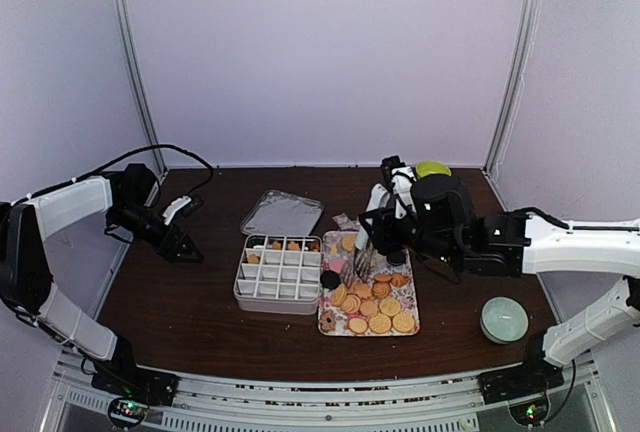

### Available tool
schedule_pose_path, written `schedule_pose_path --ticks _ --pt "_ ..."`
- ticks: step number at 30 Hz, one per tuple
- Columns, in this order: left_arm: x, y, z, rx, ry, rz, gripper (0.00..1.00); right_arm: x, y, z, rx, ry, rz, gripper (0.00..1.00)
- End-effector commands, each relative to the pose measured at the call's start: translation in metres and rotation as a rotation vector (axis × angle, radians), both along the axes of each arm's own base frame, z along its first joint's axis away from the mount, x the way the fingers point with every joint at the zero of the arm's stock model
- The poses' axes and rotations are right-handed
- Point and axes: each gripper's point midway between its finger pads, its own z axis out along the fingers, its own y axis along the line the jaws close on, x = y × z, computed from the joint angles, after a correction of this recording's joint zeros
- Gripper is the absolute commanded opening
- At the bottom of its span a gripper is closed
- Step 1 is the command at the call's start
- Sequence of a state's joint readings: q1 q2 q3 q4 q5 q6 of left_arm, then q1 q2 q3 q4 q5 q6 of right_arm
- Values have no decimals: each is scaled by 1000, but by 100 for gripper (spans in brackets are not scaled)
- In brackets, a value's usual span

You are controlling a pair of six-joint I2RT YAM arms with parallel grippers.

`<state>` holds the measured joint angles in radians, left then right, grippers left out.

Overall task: Pack the cookies
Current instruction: Pick up the fake cookies from the plate.

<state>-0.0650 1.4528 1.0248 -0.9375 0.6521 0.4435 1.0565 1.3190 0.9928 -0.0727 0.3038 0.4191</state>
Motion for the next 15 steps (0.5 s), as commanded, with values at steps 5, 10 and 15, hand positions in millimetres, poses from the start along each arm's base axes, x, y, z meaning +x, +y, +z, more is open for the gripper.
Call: schedule_pose_path --ticks 5,10,15 --pt "6 -3 10 -29 -22 -2 71 -31 -55 -23 -11 62 -92 37" --pt "8 -4 11 -34 -25 -2 71 -34 -53 -35 -21 84 -85 38" --pt "10 -4 7 -29 -42 -5 68 -32 -42 -40 -11 89 -69 40"
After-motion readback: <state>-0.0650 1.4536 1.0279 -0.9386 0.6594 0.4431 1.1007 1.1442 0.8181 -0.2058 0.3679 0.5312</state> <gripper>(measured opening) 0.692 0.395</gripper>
